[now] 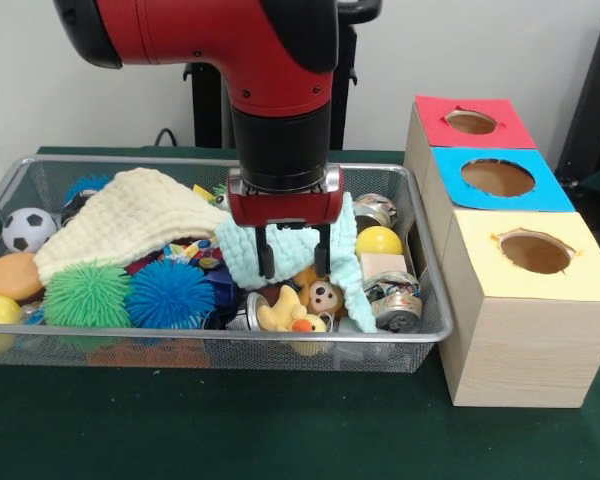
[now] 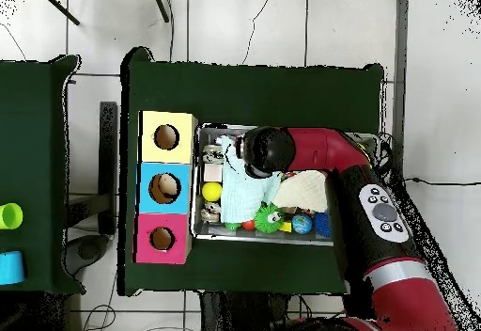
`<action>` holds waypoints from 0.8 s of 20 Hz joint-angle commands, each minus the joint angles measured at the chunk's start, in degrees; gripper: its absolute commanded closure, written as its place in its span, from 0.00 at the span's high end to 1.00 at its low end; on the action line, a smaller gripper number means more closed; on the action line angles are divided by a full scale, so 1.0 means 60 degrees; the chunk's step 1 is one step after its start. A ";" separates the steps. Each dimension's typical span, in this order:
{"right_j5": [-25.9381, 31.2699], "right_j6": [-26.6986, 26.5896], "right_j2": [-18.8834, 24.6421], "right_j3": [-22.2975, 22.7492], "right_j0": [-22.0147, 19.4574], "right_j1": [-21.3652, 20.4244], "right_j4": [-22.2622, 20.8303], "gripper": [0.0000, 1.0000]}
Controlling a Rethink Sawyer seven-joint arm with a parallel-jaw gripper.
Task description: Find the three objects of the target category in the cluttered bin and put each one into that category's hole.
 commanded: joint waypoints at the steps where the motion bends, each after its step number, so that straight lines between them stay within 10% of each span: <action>1: -0.0611 -0.1036 0.0649 0.0944 -0.0242 0.0040 -0.0459 1.00; 16: -0.1177 -0.0221 0.0138 0.0174 0.0352 0.0642 -0.0906 1.00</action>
